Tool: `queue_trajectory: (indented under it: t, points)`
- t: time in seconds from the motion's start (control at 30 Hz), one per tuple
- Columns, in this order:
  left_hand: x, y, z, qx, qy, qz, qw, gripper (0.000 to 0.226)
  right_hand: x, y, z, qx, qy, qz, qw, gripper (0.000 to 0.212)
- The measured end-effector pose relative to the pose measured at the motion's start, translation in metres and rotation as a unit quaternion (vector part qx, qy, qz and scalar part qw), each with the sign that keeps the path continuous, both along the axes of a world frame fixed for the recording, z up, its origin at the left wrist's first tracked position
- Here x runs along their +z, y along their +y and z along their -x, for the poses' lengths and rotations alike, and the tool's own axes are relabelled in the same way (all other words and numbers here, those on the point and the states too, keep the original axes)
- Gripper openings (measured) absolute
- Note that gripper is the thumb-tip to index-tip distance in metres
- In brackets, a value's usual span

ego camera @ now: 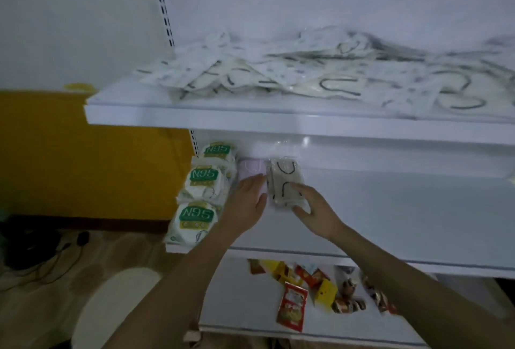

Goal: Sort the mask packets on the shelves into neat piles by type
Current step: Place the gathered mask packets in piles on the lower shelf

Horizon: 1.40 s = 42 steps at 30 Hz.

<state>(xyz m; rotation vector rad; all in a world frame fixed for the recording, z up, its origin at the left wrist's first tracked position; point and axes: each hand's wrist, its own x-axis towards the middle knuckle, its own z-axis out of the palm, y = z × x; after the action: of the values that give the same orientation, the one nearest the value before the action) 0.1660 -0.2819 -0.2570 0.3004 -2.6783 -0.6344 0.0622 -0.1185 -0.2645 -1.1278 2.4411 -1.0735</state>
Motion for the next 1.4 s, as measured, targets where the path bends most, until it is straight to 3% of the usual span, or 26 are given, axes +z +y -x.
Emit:
queue_trajectory:
  t: [0.13, 0.37, 0.7, 0.83, 0.9, 0.97, 1.13, 1.27, 1.4]
  points:
    - [0.060, 0.011, -0.021, -0.016, 0.070, 0.038, 0.997, 0.039, 0.067, 0.017, -0.025, 0.061, 0.073, 0.050, 0.994, 0.045]
    - [0.124, 0.036, -0.033, -0.094, 0.142, 0.100, 0.980, 0.034, 0.154, 0.058, -0.038, 0.049, 0.147, 0.131, 0.979, 0.027]
    - [0.210, 0.101, 0.058, -0.192, 0.239, 0.124, 0.944, 0.044, 0.218, 0.141, 0.022, -0.022, 0.238, 0.172, 0.956, 0.025]
    - [0.234, 0.126, 0.124, -0.200, 0.195, 0.132, 0.951, 0.056, 0.237, 0.191, 0.078, -0.067, 0.269, 0.136, 0.951, 0.024]
    - [0.241, 0.137, 0.161, -0.187, 0.170, 0.137, 0.958, 0.044, 0.243, 0.220, 0.110, -0.084, 0.266, 0.107, 0.954, 0.025]
    - [0.246, 0.147, 0.196, -0.161, 0.143, 0.133, 0.967, 0.036, 0.248, 0.249, 0.143, -0.100, 0.253, 0.092, 0.958, 0.024]
    - [0.251, 0.159, 0.272, -0.058, 0.013, 0.162, 0.985, 0.045, 0.258, 0.308, 0.221, -0.137, 0.252, 0.059, 0.956, 0.025]
    - [0.245, 0.150, 0.303, 0.023, -0.038, 0.186, 0.982, 0.055, 0.264, 0.323, 0.264, -0.137, 0.251, 0.061, 0.956, 0.026]
    - [0.249, 0.138, 0.321, 0.044, -0.065, 0.214, 0.974, 0.055, 0.265, 0.303, 0.290, -0.099, 0.238, 0.068, 0.964, 0.026]
